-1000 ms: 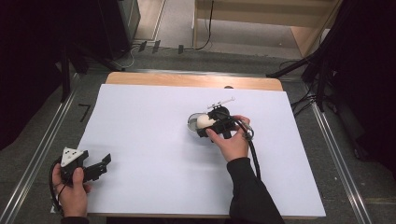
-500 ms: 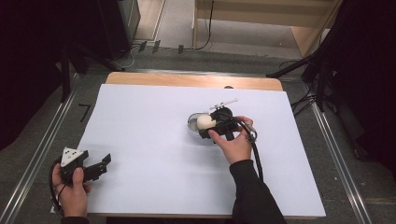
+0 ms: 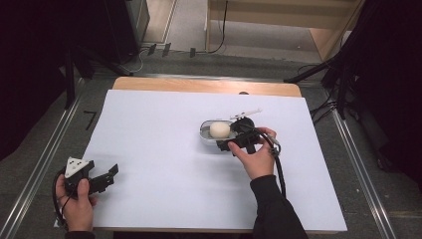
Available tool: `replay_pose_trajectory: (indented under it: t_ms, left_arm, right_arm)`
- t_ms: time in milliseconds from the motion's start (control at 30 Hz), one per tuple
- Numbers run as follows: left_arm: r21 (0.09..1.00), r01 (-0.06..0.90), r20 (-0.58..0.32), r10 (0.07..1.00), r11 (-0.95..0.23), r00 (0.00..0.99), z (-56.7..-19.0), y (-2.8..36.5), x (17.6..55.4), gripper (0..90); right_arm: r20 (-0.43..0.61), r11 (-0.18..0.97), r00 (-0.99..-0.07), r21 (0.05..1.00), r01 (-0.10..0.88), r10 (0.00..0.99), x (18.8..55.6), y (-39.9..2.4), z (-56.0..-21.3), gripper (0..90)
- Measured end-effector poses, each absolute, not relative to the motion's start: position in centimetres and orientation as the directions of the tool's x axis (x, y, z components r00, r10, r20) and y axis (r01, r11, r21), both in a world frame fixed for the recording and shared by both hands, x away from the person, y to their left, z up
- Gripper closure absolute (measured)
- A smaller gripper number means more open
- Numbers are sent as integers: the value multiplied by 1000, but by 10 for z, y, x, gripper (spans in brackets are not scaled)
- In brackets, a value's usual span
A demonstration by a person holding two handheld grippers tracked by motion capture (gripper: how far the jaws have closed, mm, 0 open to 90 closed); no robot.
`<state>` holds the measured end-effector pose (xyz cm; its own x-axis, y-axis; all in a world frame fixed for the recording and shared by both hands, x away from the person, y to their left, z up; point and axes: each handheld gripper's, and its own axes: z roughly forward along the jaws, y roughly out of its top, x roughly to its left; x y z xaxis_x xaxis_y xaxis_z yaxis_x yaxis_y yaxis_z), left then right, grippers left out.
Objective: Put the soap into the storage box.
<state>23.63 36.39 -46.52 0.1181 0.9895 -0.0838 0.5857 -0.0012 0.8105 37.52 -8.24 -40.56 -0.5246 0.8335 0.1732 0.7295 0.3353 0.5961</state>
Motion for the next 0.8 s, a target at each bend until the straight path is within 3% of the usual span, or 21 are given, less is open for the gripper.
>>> replay_pose_trajectory:
  t_ms: [800]
  left_arm:
    - [810, 586, -82, 990, -2, 116, -465, 364, 236, 139]
  right_arm:
    - [175, 319, -505, 592, 740, 845, 357, -110, -421, 136]
